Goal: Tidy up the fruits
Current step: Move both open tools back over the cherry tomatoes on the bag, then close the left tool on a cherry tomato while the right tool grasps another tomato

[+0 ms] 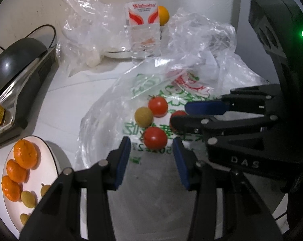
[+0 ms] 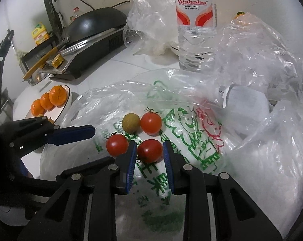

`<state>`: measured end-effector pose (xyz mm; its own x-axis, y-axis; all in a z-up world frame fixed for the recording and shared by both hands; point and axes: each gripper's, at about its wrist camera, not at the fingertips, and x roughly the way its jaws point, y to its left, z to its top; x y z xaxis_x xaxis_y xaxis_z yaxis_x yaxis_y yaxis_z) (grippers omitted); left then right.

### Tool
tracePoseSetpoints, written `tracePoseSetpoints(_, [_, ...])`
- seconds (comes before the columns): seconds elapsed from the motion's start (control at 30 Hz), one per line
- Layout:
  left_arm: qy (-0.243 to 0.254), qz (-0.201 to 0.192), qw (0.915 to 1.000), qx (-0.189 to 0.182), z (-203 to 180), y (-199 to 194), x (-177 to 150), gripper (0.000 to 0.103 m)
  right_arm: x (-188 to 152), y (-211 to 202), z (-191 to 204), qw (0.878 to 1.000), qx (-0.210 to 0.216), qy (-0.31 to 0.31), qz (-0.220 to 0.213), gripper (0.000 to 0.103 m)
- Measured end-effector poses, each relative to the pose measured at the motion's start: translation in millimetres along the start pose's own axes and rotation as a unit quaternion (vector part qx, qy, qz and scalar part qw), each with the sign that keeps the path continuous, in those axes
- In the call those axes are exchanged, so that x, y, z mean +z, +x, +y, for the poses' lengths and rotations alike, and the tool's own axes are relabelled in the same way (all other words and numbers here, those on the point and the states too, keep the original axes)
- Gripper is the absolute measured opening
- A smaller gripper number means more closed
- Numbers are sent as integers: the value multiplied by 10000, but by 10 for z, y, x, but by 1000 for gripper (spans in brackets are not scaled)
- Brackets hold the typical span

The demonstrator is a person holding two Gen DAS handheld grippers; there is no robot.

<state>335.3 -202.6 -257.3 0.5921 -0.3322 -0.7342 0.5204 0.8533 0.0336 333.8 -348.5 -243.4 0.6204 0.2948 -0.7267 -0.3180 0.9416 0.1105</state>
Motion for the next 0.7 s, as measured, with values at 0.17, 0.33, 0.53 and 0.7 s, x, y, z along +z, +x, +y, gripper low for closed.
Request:
tracePoseSetpoints(0.17, [-2,109,9999,15,7,78,9,45,-2,84,-44,10000,40,56,70,35])
tracePoseSetpoints(0.33, [3,199,9998,75,4,160,27,45,12,141,-52,9999,49,22,148,35])
tracePoseSetpoints(0.53, [90,198,9996,151,-59,219,81,45,-25,47,-119,10000,-5,36,33,30])
tracePoseSetpoints(0.7, [168,153,9994,254,-126,260,108,45,-77,-67,-227,9999,-77,72,-56,29])
